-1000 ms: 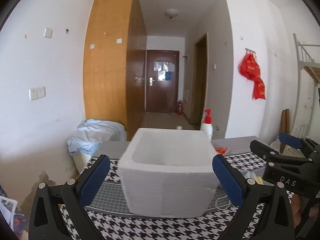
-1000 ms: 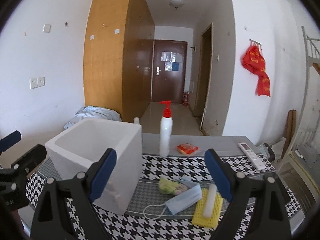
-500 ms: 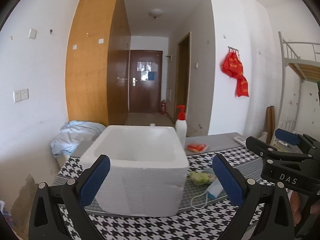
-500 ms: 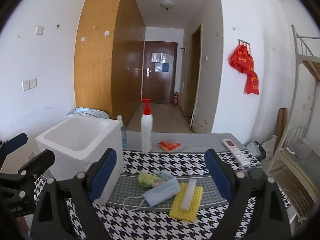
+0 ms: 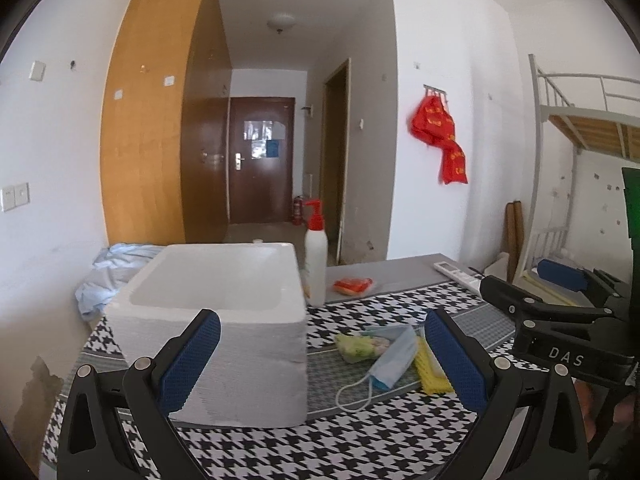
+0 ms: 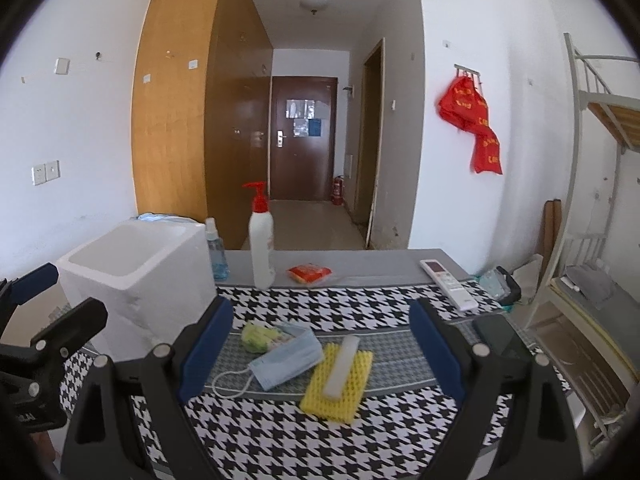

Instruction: Organize soft objects

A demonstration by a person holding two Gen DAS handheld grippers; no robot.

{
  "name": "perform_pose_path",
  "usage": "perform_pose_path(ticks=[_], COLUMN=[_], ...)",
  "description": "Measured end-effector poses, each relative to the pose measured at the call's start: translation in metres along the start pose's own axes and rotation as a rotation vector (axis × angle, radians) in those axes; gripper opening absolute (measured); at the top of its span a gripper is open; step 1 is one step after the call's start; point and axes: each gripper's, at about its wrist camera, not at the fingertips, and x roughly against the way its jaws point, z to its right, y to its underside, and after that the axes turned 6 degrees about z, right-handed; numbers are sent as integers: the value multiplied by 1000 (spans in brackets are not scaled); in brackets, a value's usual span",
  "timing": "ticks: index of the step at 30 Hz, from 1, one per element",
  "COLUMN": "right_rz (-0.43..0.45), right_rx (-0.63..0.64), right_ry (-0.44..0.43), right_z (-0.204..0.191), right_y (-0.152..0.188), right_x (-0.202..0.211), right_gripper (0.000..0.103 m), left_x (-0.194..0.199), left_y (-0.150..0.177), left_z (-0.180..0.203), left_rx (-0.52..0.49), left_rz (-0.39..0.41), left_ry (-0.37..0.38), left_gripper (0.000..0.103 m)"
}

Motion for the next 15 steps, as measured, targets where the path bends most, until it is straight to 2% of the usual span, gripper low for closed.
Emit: perform_pose_path(ticks=[15], right_rz=[-28], right_rx=[-23], right_ry=[48], right_z=[29], right_y=[14], right_x=[0], right_gripper=[92], left_x=[-17], left_y=[14], left_z=[26], left_rx=[-30], left_rz=[-57], left_ry=[53], left_gripper=[102])
